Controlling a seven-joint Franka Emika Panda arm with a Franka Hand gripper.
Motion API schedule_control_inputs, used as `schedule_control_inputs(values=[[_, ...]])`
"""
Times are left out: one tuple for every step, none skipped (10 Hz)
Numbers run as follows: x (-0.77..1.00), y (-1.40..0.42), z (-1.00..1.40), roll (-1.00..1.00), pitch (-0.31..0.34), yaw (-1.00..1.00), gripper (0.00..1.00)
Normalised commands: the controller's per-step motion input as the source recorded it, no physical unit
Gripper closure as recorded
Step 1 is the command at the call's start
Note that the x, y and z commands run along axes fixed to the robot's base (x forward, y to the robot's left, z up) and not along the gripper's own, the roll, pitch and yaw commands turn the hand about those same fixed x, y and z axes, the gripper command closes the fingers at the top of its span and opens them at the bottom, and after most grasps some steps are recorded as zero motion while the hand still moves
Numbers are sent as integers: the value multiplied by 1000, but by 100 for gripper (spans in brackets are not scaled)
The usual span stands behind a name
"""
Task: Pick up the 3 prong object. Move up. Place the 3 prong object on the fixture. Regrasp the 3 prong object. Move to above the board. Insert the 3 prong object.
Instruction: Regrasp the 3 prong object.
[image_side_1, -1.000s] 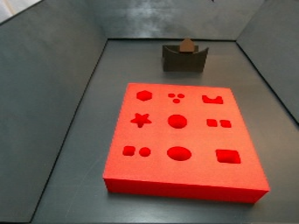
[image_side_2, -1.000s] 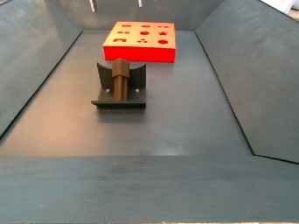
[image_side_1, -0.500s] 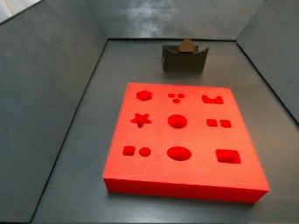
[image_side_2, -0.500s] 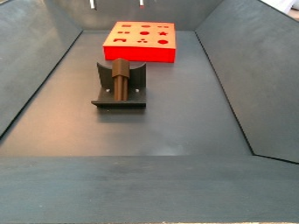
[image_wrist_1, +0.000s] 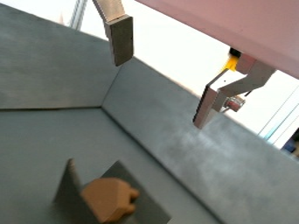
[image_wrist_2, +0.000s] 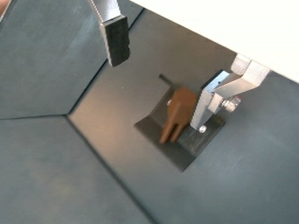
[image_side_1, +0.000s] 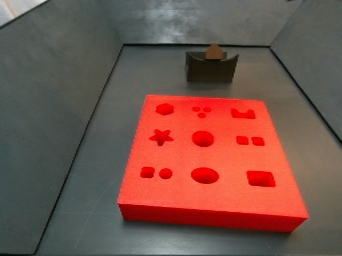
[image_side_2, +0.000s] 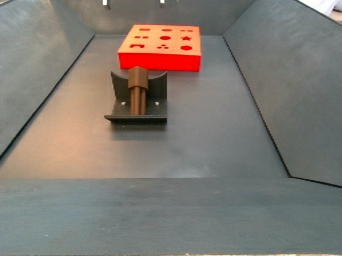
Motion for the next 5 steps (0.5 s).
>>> schedule_control_inputs(values=[[110, -43, -24, 920, 165, 125, 0], [113, -47, -26, 686, 155, 153, 0], [114, -49, -29, 514, 142, 166, 0], [112, -42, -22, 308, 119, 183, 0], [105, -35, -14, 243, 102, 187, 0]])
